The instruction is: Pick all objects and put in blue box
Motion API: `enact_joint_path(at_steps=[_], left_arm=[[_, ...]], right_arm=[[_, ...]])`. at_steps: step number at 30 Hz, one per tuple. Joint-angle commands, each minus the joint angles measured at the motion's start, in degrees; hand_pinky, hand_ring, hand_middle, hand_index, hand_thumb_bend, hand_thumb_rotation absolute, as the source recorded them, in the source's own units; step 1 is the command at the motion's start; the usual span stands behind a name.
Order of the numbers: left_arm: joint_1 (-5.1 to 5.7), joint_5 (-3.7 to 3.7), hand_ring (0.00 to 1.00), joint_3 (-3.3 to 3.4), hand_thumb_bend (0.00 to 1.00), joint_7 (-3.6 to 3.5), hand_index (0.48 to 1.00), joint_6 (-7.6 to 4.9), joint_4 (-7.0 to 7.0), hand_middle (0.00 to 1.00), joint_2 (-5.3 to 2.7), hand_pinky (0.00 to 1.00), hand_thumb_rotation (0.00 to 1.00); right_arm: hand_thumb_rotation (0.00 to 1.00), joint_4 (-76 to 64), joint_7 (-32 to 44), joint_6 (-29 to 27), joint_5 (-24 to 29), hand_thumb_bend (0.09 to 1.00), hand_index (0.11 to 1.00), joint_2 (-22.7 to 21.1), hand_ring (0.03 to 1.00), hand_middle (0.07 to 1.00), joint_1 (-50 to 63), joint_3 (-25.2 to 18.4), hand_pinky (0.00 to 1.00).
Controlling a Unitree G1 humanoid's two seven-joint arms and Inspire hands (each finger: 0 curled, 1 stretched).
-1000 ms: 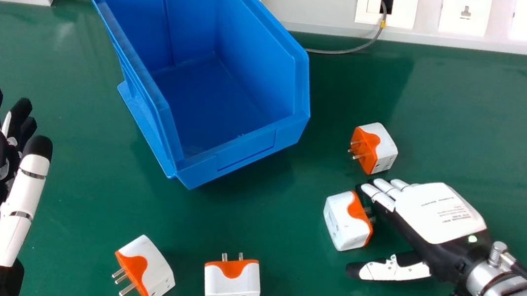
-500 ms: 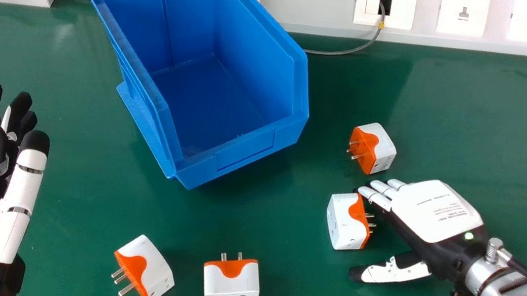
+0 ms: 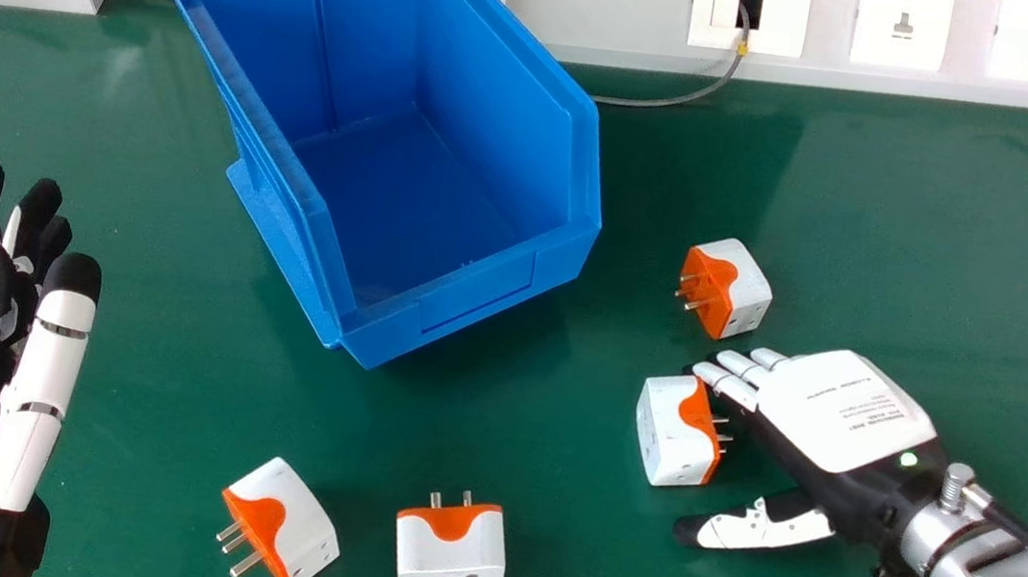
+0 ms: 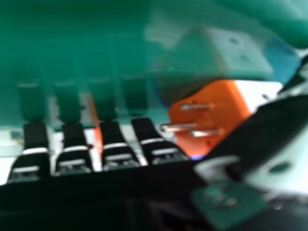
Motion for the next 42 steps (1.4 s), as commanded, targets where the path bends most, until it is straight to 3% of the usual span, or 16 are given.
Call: enact_joint_path(at_steps=[1,7,10,14,20,25,27,28,30,31,33,34,35,37,40,42], left_arm=[[-0.03,0.00,1.00,0.17,0.32,0.11,0.986,-1.20,-0.35,1.00,0.22,1.00,0.77],[0.53,-0.02,1.00,0.22,0.32,0.47,0.982,-0.70,-1.13,1.00,-0.01,1.00,0.78],[0.89,-0.65,1.00,0.17,0.30,0.28,0.979,-0.76,-1.41,1.00,-0.17,1.00,0.77],[1.30,-0.38,1.00,0.20,0.30,0.42,0.981,-0.86,-1.71,1.00,-0.25,1.00,0.76],[1.18,-0.84,1.00,0.43,0.27,-0.01,0.983,-1.56,-1.02,1.00,-0.05,1.00,0.77],[1.30,-1.15,1.00,0.61,0.25,-0.11,0.982,-0.96,-1.34,1.00,0.24,1.00,0.76],[1.41,-1.35,1.00,0.75,0.26,-0.26,0.982,-0.74,-1.56,1.00,0.43,1.00,0.76],[1.47,-1.56,1.00,0.82,0.28,-0.31,0.984,-0.60,-1.71,1.00,0.50,1.00,0.76],[1.62,-1.78,1.00,0.94,0.28,-0.21,0.984,-0.17,-2.07,1.00,0.51,1.00,0.76],[1.69,-1.87,1.00,0.95,0.29,-0.15,0.987,-0.01,-2.28,1.00,0.49,1.00,0.76],[1.88,-2.15,1.00,0.96,0.29,-0.01,0.987,0.35,-2.81,1.00,0.35,1.00,0.76],[1.98,-2.20,1.00,0.96,0.30,-0.02,0.989,0.43,-3.01,1.00,0.35,1.00,0.76],[2.10,-2.10,1.00,0.96,0.30,0.06,0.989,0.63,-3.28,1.00,0.35,1.00,0.76],[2.28,-1.91,1.00,0.96,0.31,0.10,0.993,0.75,-3.61,1.00,0.41,1.00,0.75],[2.38,-1.90,1.00,1.01,0.32,-0.03,0.994,0.66,-3.70,1.00,0.54,1.00,0.75],[2.40,-1.81,1.00,1.13,0.33,-0.09,0.997,1.02,-3.86,1.00,0.76,1.00,0.75]], right_arm=[[0.91,-1.5,0.8,-0.7,0.5,0.534,0.918,1.2,0.909,0.934,-0.5,0.4,0.85],[0.96,-1.1,0.7,-0.9,-0.2,0.541,0.923,2.4,0.910,0.937,-1.6,1.1,0.84],[0.96,0.2,1.1,-1.3,-0.2,0.542,0.923,3.1,0.910,0.937,-2.6,1.4,0.85],[0.95,1.3,0.8,-1.2,-0.7,0.543,0.923,3.5,0.911,0.937,-3.4,2.1,0.85],[0.93,2.5,0.8,-0.3,-1.2,0.536,0.923,3.9,0.907,0.935,-4.2,2.8,0.84],[0.88,8.1,-5.8,-1.3,-1.4,0.529,0.919,5.7,0.902,0.932,-5.8,3.4,0.83],[0.82,11.2,-7.5,-2.4,-0.1,0.528,0.905,6.8,0.884,0.913,-6.6,3.0,0.81],[0.69,12.5,-7.7,-2.7,0.5,0.533,0.864,7.3,0.830,0.862,-7.0,2.7,0.76],[0.69,14.4,-7.6,-3.0,1.3,0.533,0.864,8.0,0.830,0.862,-7.7,2.5,0.76],[0.55,15.0,-7.6,-3.2,1.7,0.530,0.793,8.2,0.755,0.780,-7.9,2.4,0.69],[0.55,16.3,-7.9,-3.0,2.3,0.530,0.793,8.7,0.755,0.780,-8.6,2.4,0.69],[0.44,16.9,-8.0,-3.0,2.7,0.527,0.730,8.9,0.696,0.724,-8.9,2.3,0.63],[0.44,17.5,-7.8,-2.5,2.8,0.527,0.730,9.2,0.696,0.724,-9.3,2.3,0.63],[0.28,18.2,-7.2,-1.6,3.0,0.519,0.654,9.5,0.539,0.615,-10.0,2.5,0.48],[0.23,18.2,-5.6,0.3,3.3,0.515,0.627,9.8,0.470,0.574,-10.6,2.8,0.42],[0.20,17.6,-5.4,1.1,3.5,0.503,0.571,9.9,0.358,0.449,-10.5,2.7,0.31]])
